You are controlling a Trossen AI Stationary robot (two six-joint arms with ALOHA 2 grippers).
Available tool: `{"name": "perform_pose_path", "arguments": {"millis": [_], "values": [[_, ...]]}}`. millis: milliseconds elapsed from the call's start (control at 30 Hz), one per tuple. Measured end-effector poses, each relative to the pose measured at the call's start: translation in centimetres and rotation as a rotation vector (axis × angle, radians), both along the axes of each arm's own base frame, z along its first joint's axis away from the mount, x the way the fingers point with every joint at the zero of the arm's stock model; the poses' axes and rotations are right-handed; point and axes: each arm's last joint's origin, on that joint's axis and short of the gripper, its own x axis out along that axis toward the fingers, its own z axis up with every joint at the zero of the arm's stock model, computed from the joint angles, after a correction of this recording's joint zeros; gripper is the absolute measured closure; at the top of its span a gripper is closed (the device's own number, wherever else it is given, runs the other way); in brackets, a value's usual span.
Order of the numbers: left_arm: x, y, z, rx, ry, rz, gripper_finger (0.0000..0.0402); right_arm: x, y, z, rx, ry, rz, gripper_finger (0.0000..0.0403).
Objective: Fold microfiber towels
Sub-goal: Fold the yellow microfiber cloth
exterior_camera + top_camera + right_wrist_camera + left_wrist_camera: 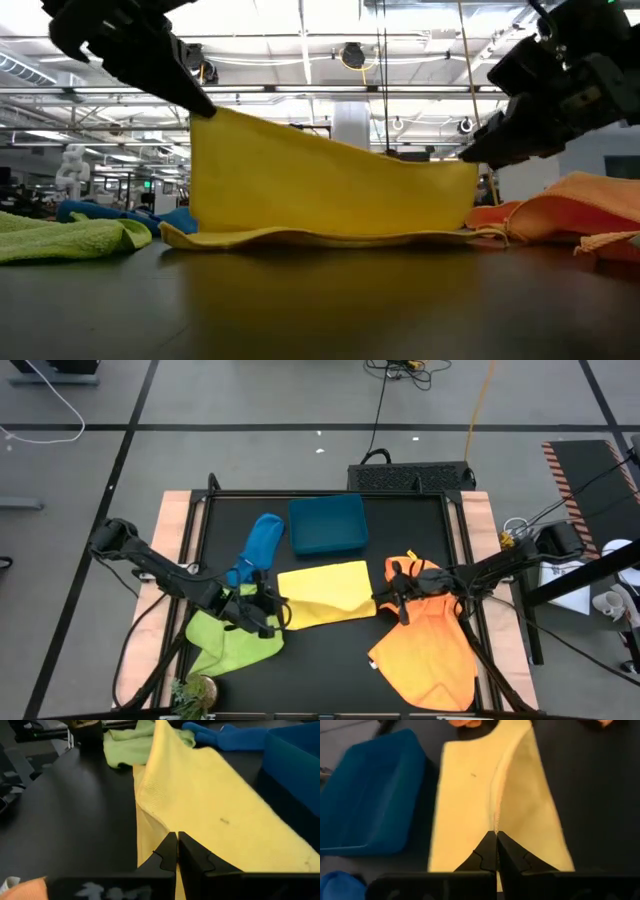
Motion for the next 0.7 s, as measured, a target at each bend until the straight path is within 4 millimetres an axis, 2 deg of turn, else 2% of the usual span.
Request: {"name": "perform_pose_path", "arguments": {"millis": [200, 400, 567, 700], "values": [[0.3, -0.6, -1.1, -0.16, 0.044, 0.016, 0.0392, 0.1, 0.4, -1.6, 0.042, 0.095, 0.063, 0.0386], [0.8, -1.0, -2.2, -0.279, 0.078, 0.059, 0.0359, 0.3, 1.1, -2.5, 0.044, 0.118, 0.094, 0.0329], [1.2, -1.3, -2.3, -0.358, 0.054, 0.067, 0.0334, 0.3, 1.4, -2.4, 0.056, 0.109, 0.1, 0.0268], [1.6, -1.6, -1.8, -0.374, 0.0, 0.018, 0.0324, 0.3, 1.4, -1.7, 0.058, 0.068, 0.103, 0.024]]}}
